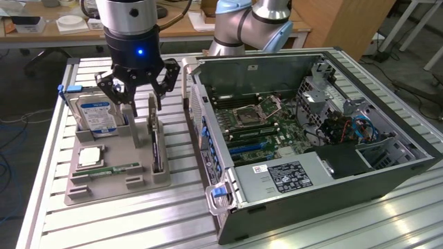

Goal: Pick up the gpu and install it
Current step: 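Pick up the gpu and move the gpu toward the slot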

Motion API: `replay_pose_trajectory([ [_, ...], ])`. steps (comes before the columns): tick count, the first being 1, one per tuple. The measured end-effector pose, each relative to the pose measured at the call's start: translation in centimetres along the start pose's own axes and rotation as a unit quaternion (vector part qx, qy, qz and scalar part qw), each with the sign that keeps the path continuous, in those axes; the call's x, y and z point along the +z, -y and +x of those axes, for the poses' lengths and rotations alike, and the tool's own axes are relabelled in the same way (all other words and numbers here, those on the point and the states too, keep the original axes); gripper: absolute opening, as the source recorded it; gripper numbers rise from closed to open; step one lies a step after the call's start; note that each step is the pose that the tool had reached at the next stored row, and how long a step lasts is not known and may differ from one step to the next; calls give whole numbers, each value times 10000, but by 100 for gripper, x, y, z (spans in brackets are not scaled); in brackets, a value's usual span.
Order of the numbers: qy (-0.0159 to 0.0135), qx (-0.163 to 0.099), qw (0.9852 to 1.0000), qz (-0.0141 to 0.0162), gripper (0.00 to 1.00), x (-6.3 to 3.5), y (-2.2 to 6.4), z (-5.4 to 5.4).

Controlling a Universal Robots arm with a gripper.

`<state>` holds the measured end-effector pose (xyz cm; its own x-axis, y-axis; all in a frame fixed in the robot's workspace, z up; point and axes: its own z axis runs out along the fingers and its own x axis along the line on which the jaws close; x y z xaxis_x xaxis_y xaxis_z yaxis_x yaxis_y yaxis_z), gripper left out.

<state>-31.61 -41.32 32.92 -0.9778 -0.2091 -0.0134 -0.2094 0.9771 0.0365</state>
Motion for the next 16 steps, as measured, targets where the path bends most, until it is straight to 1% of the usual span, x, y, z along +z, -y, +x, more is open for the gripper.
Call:
replay_pose_trajectory([
  [16, 0, 0, 10000, 0, 53, 0, 0, 0],
])
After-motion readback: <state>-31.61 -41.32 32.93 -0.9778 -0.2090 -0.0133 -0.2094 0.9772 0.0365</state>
